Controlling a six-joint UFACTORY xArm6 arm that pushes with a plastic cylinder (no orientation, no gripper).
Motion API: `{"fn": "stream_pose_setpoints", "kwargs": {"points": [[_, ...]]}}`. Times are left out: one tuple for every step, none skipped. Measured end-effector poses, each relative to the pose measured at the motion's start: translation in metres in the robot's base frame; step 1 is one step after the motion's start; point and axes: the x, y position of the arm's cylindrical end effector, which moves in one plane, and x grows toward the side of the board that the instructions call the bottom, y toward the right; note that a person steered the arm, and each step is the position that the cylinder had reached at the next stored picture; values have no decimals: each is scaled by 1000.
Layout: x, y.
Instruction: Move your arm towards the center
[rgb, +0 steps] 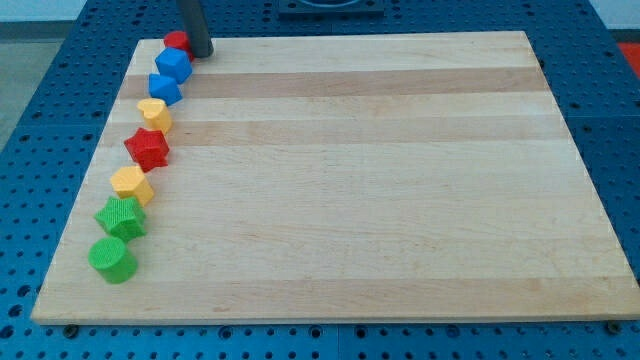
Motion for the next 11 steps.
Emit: {"fn": "stream_pose_setpoints", "kwargs": {"points": [[-8,0],[-28,6],[-29,7],[-30,8],[-28,17],[-21,77],[23,119],[95,127],[167,127],[235,130],[306,130]]}}
